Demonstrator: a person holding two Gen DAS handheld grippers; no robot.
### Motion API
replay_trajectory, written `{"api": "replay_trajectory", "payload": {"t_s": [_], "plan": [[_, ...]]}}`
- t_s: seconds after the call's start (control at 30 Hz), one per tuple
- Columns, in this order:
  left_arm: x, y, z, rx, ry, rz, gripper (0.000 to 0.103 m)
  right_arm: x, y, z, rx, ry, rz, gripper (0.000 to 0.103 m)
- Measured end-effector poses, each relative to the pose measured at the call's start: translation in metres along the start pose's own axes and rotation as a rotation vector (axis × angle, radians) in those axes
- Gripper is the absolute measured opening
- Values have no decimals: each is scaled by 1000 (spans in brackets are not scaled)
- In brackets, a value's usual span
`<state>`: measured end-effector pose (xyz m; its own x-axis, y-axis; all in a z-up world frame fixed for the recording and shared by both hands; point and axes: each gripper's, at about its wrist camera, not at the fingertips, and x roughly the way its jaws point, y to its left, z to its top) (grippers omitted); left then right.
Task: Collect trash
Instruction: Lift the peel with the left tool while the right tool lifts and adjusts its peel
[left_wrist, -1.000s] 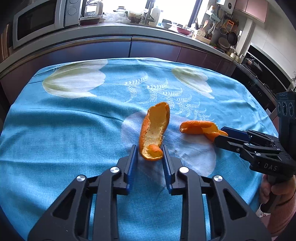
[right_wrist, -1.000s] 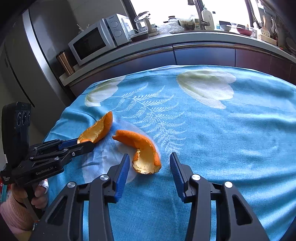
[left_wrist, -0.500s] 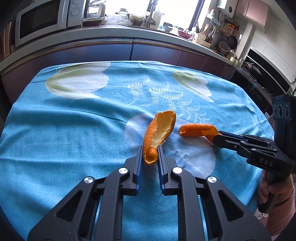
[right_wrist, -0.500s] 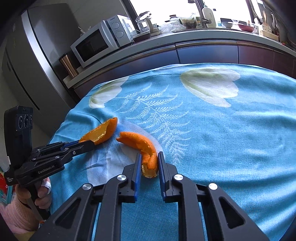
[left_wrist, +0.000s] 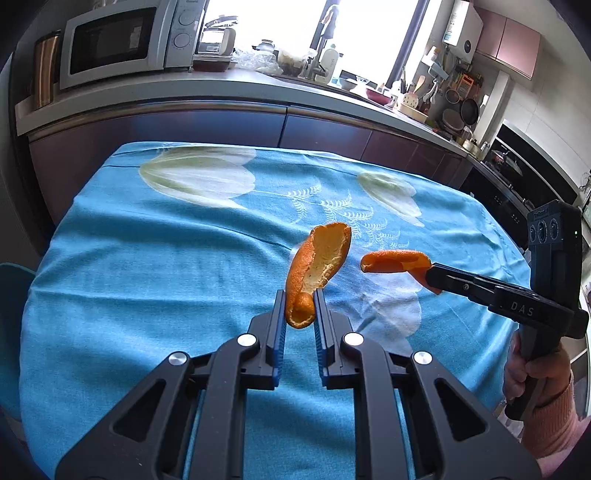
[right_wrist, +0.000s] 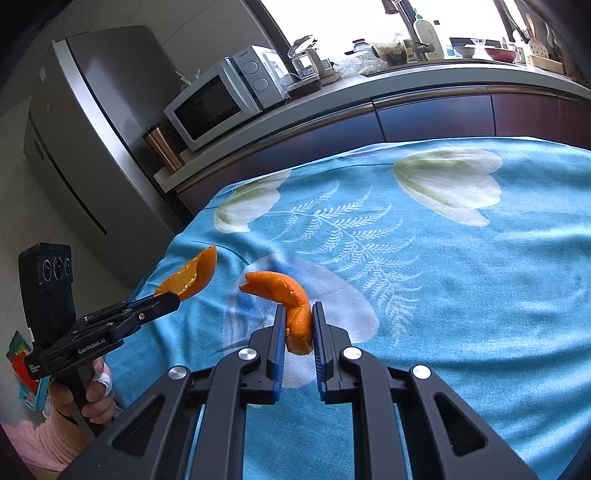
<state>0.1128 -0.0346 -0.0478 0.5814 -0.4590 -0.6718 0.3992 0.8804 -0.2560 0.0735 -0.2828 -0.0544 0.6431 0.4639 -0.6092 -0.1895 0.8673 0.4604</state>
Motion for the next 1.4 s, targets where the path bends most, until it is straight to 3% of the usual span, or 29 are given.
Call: {"api": "replay_trajectory", "payload": {"t_s": [0.63, 1.4], "plan": [[-59, 43, -25, -53, -54, 74, 15, 8, 42, 0, -16, -5, 107, 13], [-97, 84, -43, -114, -87, 148, 15, 35, 92, -5, -58, 31, 181, 13]]}}
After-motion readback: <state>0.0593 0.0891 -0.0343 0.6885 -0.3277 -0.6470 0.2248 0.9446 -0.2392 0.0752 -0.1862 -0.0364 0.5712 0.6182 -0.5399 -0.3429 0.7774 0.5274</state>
